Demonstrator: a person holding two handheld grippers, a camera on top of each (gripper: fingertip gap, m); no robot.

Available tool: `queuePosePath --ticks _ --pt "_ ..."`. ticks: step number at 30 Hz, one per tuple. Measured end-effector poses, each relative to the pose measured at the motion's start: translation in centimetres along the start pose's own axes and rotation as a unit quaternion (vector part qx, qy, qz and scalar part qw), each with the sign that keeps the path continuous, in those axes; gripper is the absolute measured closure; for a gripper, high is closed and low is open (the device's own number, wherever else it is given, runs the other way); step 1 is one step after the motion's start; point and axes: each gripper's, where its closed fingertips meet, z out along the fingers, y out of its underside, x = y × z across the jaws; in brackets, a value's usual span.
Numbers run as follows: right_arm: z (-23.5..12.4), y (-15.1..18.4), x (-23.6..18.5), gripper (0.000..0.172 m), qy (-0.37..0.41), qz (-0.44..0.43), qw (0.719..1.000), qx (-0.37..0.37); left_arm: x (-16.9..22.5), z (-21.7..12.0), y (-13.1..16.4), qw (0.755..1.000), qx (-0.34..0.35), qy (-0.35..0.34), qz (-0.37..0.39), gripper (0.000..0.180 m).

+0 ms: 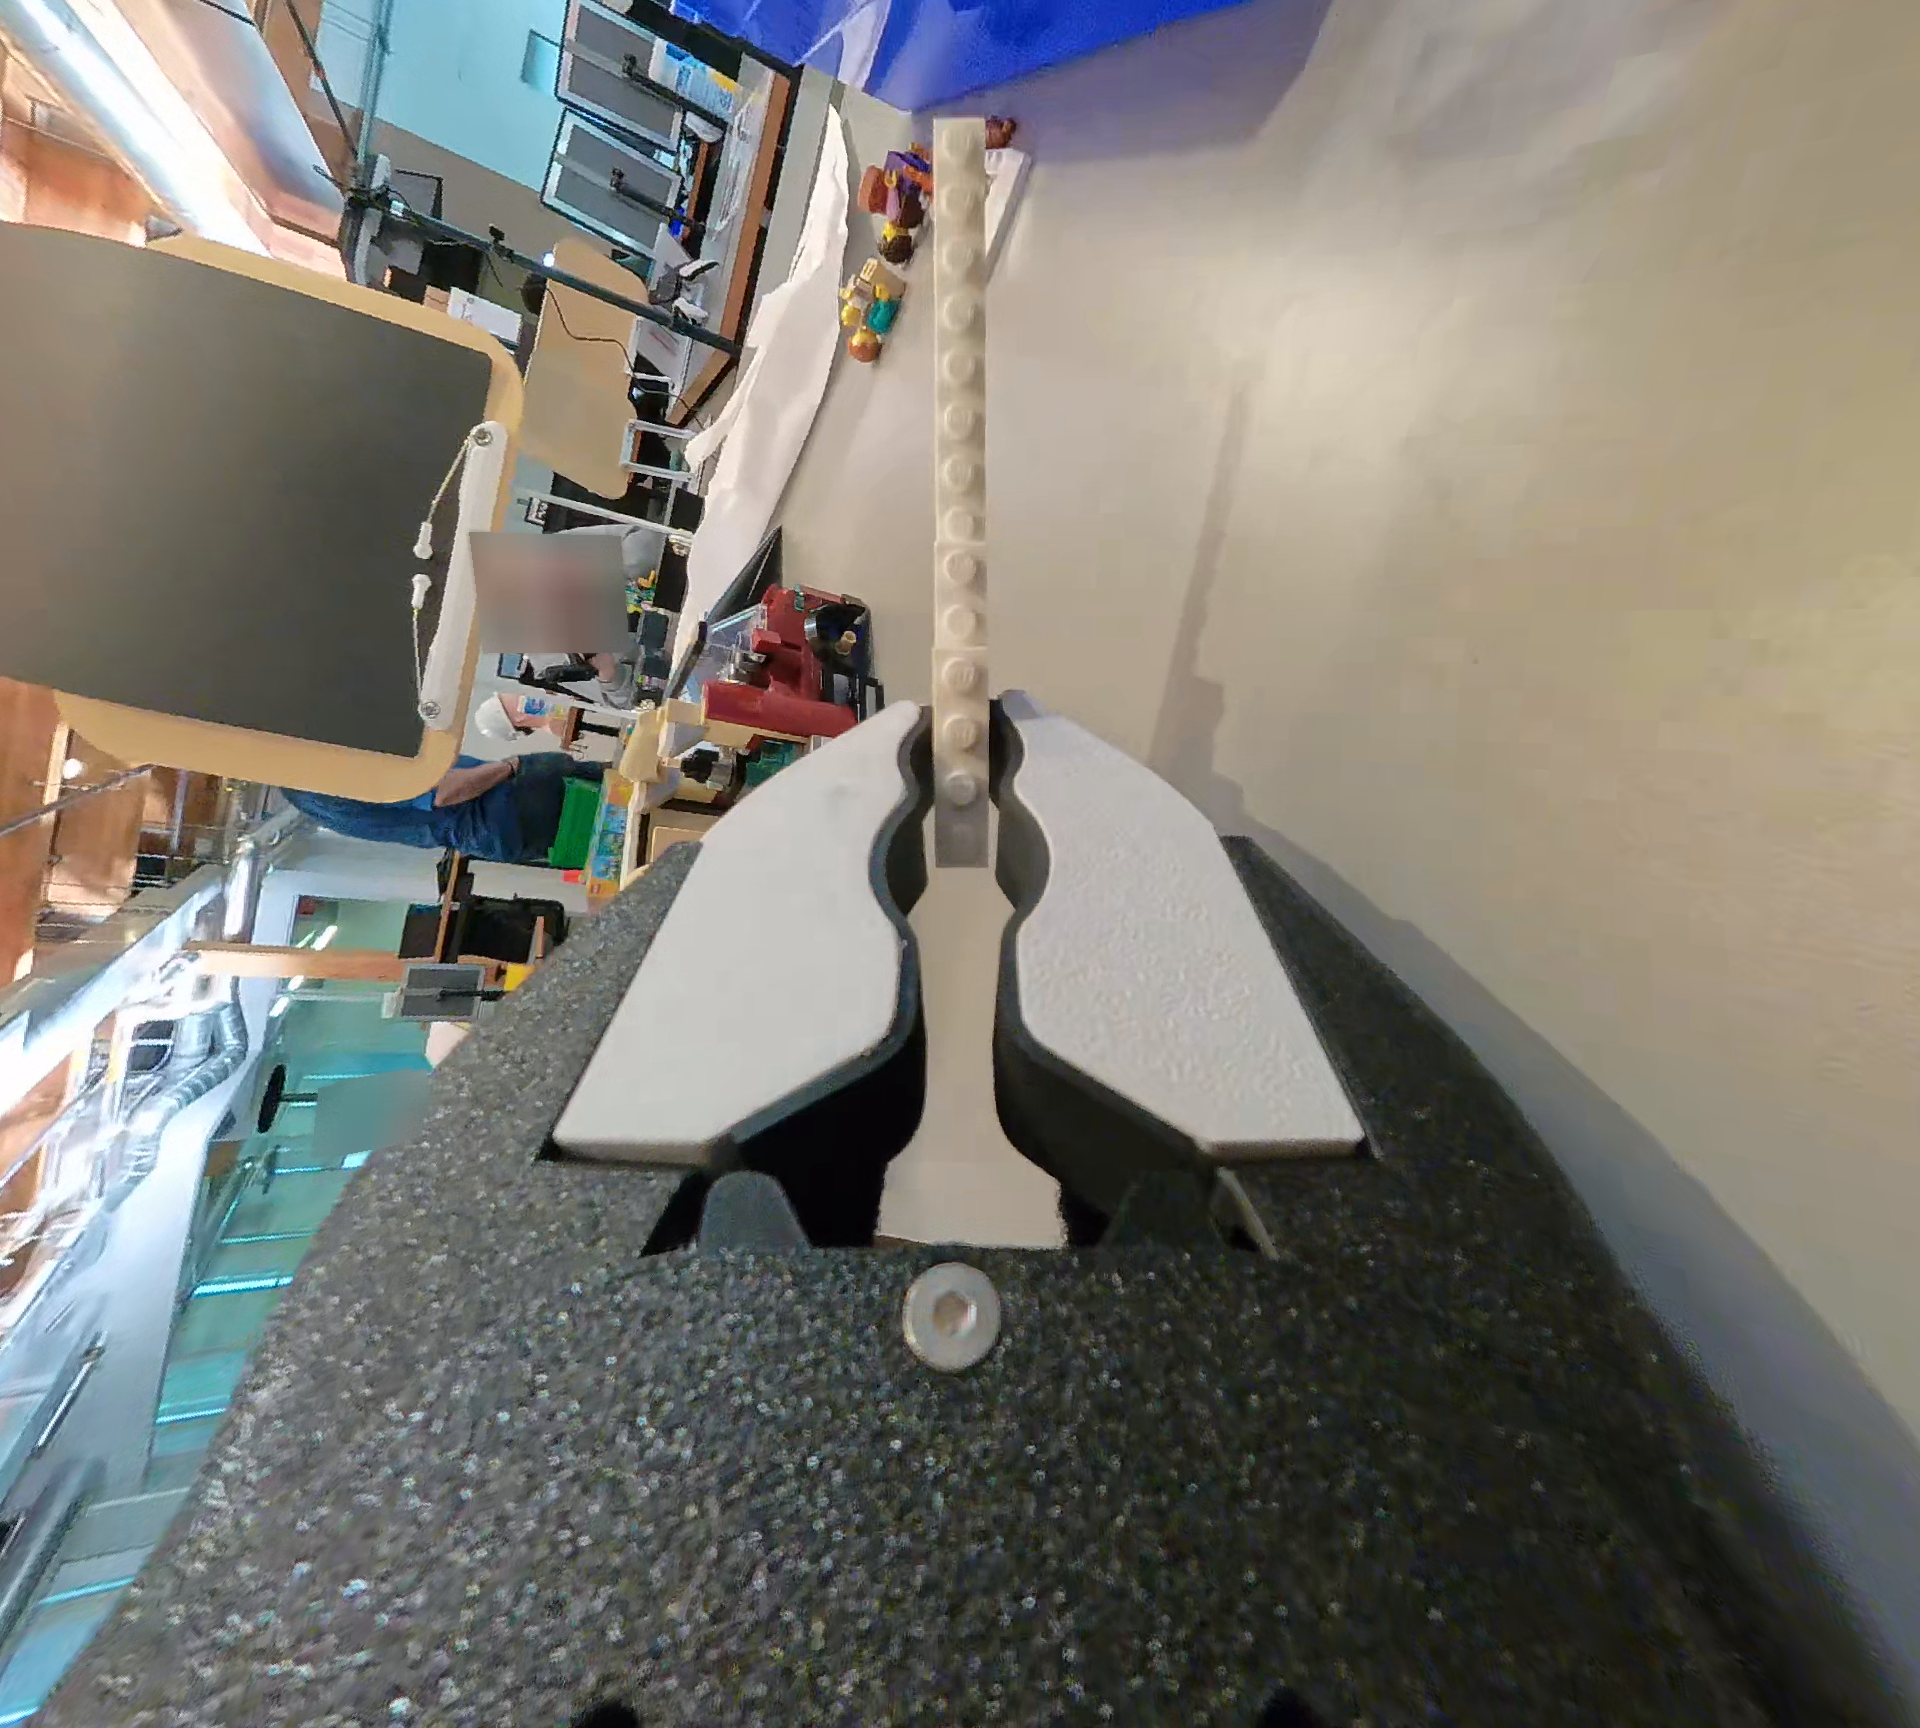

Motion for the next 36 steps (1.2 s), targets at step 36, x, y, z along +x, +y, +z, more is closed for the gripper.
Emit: queuePosePath --ticks 36 --pt "2.8 -2.0 -6.6 0.162 -0.118 -0.058 0.991 -0.023 1.2 -2.0 -3.5 0.994 0.093 -0.003 0.06 0.172"
